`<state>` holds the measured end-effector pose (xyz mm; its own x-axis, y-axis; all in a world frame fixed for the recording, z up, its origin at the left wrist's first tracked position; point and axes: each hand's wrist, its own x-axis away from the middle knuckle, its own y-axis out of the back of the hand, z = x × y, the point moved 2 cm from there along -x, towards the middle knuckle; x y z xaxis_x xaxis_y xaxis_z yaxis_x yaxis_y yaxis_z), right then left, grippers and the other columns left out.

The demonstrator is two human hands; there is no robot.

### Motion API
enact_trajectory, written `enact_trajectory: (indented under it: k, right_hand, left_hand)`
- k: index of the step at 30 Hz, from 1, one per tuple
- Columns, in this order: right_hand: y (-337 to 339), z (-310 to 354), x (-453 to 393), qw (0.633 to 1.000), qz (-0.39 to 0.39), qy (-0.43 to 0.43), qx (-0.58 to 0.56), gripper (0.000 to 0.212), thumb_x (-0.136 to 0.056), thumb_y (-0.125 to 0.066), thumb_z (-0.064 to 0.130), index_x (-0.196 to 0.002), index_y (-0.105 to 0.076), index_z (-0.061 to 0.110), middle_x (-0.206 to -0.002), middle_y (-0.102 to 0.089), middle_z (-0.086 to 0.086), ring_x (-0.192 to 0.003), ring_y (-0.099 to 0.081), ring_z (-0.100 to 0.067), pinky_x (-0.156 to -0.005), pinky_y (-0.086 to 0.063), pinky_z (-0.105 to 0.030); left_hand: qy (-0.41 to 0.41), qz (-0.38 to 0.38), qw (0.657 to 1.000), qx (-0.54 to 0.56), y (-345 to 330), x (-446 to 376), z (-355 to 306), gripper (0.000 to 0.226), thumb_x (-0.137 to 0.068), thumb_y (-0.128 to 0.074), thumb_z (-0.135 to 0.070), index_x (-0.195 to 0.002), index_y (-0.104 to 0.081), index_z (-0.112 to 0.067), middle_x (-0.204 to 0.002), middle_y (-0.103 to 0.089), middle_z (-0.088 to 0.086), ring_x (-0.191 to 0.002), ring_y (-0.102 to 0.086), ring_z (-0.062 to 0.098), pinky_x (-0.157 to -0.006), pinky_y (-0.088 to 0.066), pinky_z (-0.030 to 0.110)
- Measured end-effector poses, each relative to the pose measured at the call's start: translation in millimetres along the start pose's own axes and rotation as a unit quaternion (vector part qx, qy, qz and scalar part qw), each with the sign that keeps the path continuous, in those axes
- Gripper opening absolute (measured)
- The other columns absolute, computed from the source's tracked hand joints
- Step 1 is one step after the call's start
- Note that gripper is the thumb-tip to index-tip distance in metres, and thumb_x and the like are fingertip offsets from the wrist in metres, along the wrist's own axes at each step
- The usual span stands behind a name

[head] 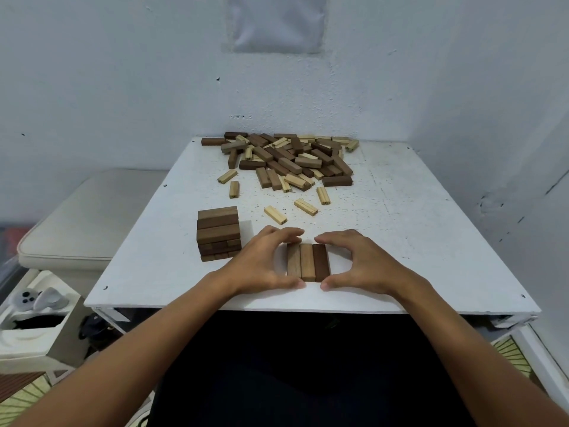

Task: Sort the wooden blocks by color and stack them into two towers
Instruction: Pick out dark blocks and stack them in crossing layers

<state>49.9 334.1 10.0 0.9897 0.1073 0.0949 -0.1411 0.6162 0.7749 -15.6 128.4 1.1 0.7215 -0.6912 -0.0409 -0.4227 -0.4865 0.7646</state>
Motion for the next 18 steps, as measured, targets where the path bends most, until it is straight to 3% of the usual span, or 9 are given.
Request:
enact_trajectory:
  k: [7,14,18]
  right_hand:
    - [-5.0,1.5,-3.0,1.000,-0.006,0.004,-0.013,0.083,-0.067,-0.086,0.040,-0.140,-0.048,0.035,-0.136,-0.046,0.007,-0.127,-0.041,-0.011,-0.106,-0.037,-0.034]
    - [-9.0,1.3,-3.2,0.999,-0.025,0.016,-0.023,0.080,-0.066,-0.084,0.040,-0.138,-0.049,0.038,-0.131,-0.049,0.010,-0.123,-0.043,-0.007,-0.104,-0.039,-0.031]
    - [-8.9,2.5,-1.4,0.999,-0.030,0.027,-0.033,0.078,-0.065,-0.084,0.038,-0.135,-0.050,0.040,-0.128,-0.050,0.011,-0.119,-0.046,-0.005,-0.105,-0.040,-0.031]
  left_hand:
    - [0.006,-0.003,1.000,0.019,-0.8,-1.4,-0.2,0.091,-0.065,-0.086,-0.044,-0.142,-0.038,-0.033,-0.127,-0.054,-0.013,-0.123,-0.044,0.003,-0.101,-0.036,0.024]
    - [0.002,-0.014,0.999,0.030,-0.8,-0.5,-7.1,0.085,-0.067,-0.088,-0.032,-0.139,-0.044,-0.026,-0.110,-0.050,-0.026,-0.120,-0.045,0.003,-0.095,-0.035,0.016]
    - [0.003,-0.018,0.999,0.038,-0.5,-1.0,-8.2,0.084,-0.065,-0.089,-0.033,-0.137,-0.047,-0.024,-0.122,-0.057,-0.011,-0.116,-0.049,0.000,-0.086,-0.033,0.003]
